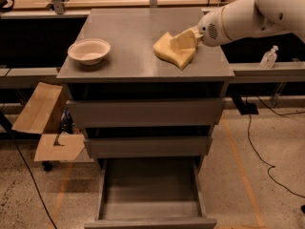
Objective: Pick sponge from bottom drawer and place on counter
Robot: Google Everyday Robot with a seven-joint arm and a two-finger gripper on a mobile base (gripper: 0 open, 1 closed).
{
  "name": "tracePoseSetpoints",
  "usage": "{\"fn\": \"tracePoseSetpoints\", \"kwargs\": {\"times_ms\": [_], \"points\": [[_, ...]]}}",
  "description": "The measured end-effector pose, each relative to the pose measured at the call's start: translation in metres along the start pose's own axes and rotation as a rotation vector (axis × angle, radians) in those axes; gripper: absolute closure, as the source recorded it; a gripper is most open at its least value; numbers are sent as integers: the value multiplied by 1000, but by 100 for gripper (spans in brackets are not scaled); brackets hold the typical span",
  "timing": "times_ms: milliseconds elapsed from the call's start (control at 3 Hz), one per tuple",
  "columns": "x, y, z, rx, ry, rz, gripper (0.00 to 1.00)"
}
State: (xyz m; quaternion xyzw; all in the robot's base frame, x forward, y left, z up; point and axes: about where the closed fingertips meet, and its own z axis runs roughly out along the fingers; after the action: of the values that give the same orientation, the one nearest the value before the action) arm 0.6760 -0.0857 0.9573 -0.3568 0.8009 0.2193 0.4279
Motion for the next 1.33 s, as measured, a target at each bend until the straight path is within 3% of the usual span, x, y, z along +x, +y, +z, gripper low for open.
{"fn": "tracePoseSetpoints", "kwargs": {"times_ms": [333, 667, 1000, 1333], "points": [[-12, -16, 20, 38, -125, 82, 100], [-28, -31, 45, 38, -246, 108, 100], [-43, -38, 71, 1, -308, 67, 100], [-43, -39, 72, 0, -312, 62, 82]]}}
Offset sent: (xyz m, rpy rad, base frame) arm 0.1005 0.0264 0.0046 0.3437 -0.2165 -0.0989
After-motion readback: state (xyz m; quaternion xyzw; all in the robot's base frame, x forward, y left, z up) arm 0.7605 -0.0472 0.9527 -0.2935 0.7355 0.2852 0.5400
